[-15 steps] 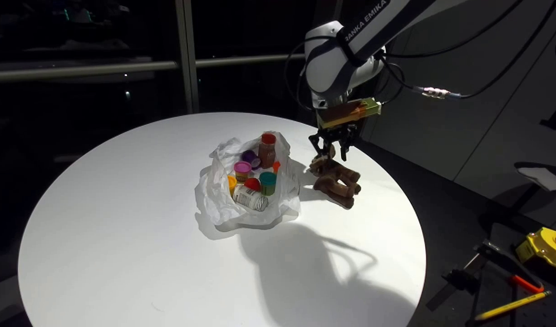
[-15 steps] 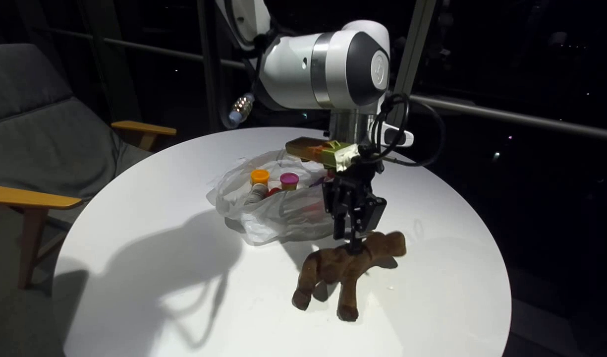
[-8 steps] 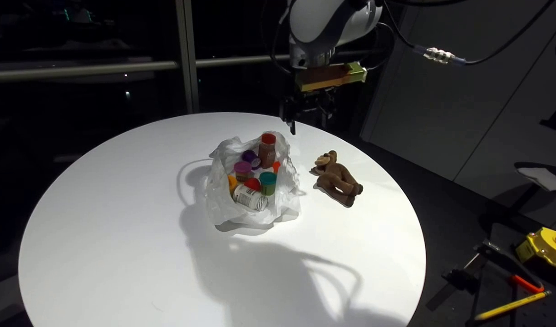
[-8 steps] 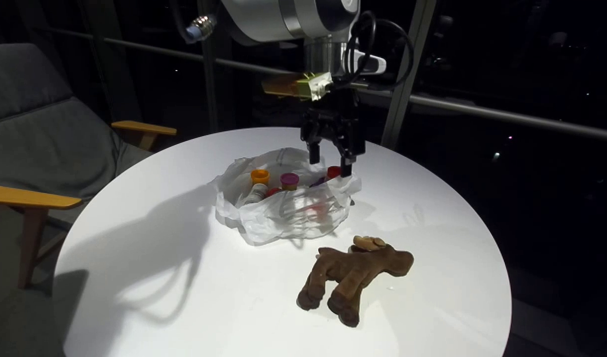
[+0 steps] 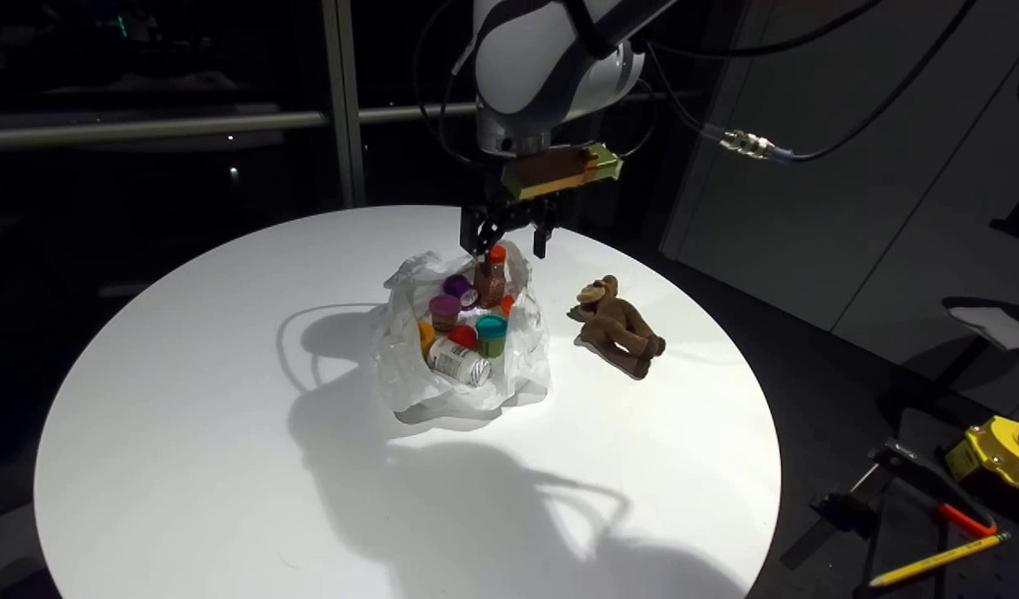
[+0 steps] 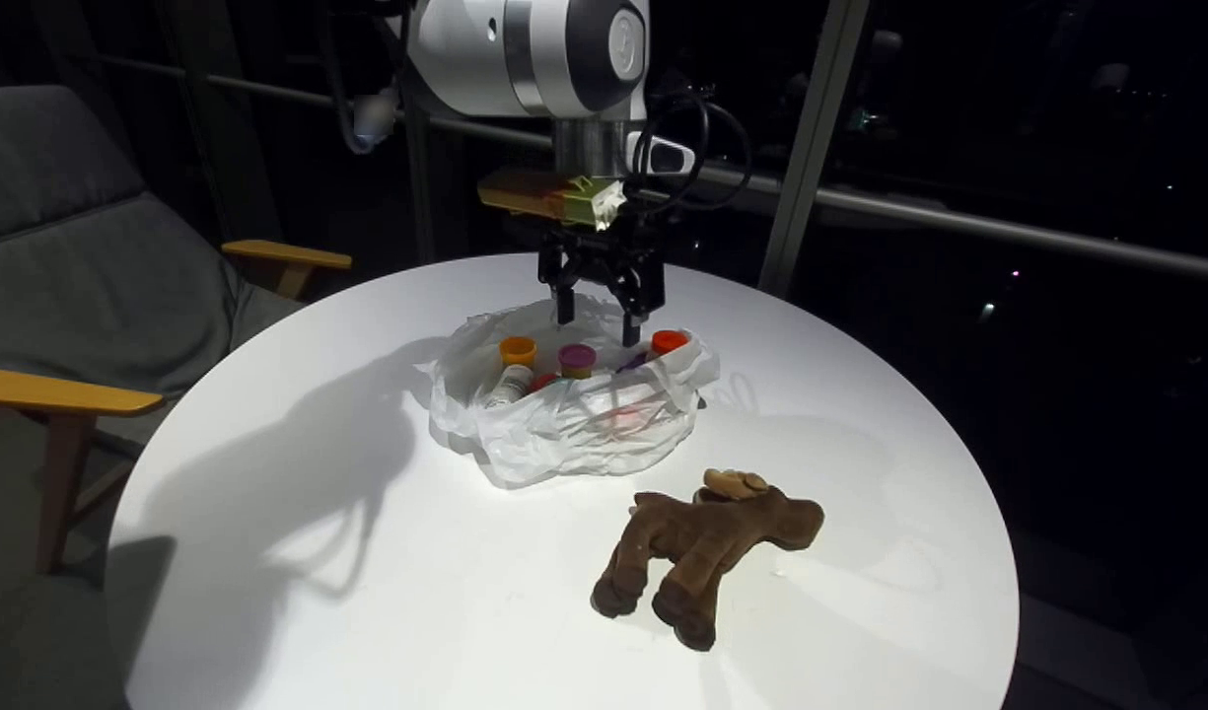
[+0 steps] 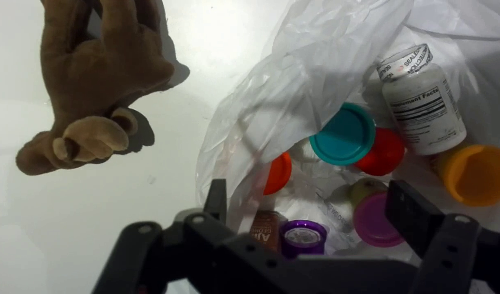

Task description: Remove all the contents from the plastic bag and put them on the table.

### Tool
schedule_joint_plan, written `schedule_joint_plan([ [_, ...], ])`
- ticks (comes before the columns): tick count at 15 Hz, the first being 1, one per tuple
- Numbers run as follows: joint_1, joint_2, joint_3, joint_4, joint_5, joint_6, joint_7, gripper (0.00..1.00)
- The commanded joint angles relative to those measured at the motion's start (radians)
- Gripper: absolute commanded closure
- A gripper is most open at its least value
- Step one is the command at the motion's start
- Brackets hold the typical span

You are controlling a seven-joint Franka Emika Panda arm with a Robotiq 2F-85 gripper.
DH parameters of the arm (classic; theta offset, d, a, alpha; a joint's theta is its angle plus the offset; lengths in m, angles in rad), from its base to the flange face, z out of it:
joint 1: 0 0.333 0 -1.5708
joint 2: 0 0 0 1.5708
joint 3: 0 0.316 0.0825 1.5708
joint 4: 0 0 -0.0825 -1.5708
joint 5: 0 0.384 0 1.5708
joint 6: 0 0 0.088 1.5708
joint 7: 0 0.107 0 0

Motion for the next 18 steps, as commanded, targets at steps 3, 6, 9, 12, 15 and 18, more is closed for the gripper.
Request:
schedule_joint_plan([
  [3,-0.044,0.126,0.038,0.191,0.036,-0.030,-0.133,0.00],
  [6,-0.066,0.175,0.047,0.267,0.050,-0.050,-0.171,0.00],
  [9,-0.092,0.223,0.062,0.343,0.084,-0.097,-0.212,0.00],
  [12,-0.112,0.267,0.076,0.414,0.115,-0.143,-0.230,0.00],
  [15,-0.119,0.309,0.071,0.487,0.133,-0.170,-0.214,0.00],
  [18,-0.123,0.352,0.061,0.556,0.136,-0.178,-0.193,0.00],
])
